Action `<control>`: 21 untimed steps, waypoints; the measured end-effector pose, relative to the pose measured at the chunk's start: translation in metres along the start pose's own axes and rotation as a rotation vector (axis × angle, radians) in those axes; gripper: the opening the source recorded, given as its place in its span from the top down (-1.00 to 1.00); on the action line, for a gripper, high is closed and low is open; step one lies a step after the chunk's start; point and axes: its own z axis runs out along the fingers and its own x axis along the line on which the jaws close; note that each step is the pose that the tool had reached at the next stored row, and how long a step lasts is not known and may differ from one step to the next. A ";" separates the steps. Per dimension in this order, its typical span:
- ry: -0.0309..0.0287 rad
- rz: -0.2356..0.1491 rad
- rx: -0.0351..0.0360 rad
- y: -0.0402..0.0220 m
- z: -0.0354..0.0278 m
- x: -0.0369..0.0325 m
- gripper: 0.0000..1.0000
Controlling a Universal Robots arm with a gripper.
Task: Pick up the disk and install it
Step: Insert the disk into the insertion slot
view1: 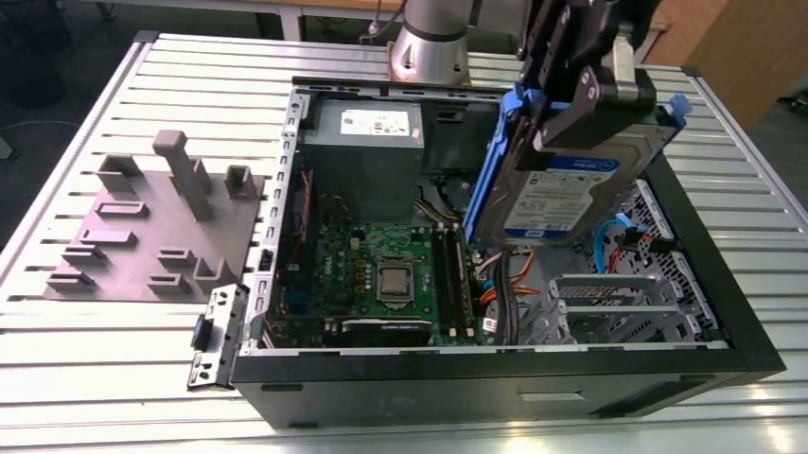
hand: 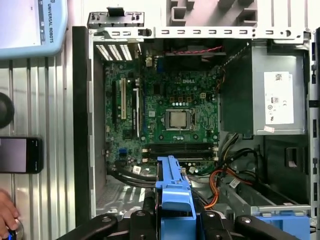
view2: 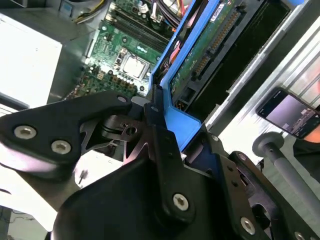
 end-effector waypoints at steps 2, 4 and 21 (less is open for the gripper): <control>0.0002 0.000 -0.0001 -0.0006 0.0004 0.0060 0.27; 0.0000 0.000 0.0000 -0.0012 0.0010 0.0115 0.27; 0.0005 0.000 -0.0003 -0.0398 0.0075 0.0286 0.27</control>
